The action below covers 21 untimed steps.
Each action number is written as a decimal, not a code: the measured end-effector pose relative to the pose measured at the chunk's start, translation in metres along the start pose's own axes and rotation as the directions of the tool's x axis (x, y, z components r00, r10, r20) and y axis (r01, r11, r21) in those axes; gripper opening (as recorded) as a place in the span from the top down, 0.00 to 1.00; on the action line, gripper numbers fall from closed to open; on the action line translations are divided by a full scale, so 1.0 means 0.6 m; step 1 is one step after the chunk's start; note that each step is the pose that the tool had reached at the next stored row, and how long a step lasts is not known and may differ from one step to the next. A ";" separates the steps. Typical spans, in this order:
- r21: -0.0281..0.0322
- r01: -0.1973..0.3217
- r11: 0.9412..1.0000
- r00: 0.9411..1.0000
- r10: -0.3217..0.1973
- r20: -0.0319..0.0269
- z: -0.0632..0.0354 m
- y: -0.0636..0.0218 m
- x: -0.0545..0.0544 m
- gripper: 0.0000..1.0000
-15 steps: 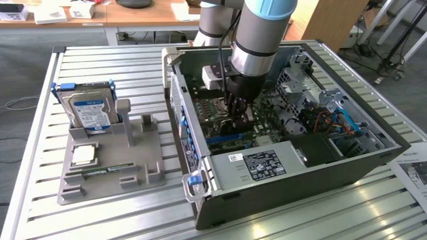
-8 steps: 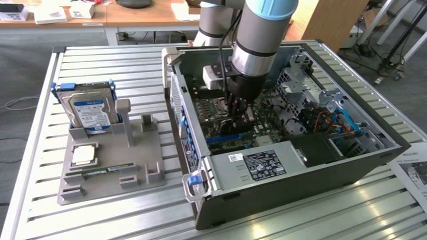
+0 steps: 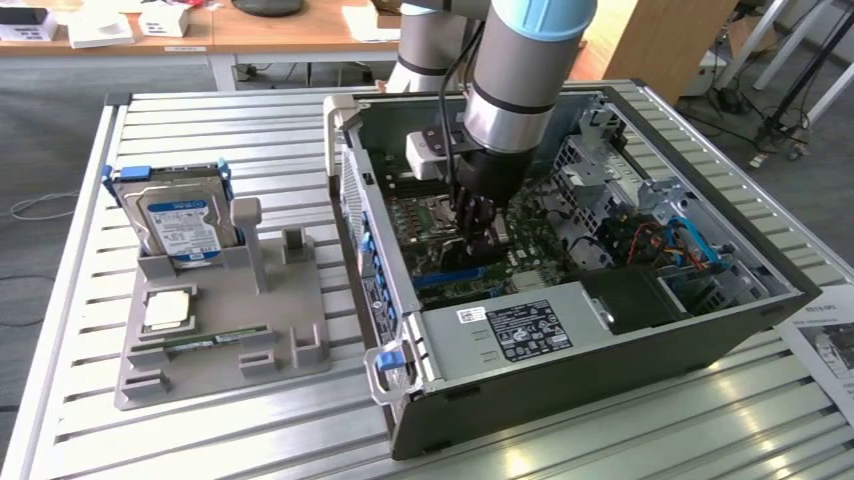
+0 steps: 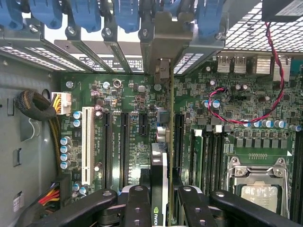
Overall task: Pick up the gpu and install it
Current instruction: 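Insert the gpu into the slot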
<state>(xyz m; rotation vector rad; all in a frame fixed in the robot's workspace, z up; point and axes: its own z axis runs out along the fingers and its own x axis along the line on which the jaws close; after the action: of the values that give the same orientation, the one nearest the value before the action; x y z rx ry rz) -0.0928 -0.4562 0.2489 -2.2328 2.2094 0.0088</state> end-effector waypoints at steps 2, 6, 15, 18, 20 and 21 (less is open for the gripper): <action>0.000 0.000 1.000 1.000 0.000 0.000 0.000 0.000 0.000 0.73; 0.000 0.000 1.000 1.000 0.000 0.000 0.001 0.001 0.000 0.73; 0.000 0.000 1.000 1.000 0.000 0.000 0.002 0.001 0.002 0.73; 0.000 0.000 1.000 1.000 0.000 0.000 0.003 0.001 0.002 0.73; 0.000 0.000 1.000 1.000 0.000 0.000 0.003 0.001 0.002 0.73; 0.000 0.000 1.000 1.000 0.000 0.000 0.003 0.001 0.002 0.73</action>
<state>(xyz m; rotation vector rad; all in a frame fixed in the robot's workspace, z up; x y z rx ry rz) -0.0935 -0.4577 0.2471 -2.2331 2.2094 0.0087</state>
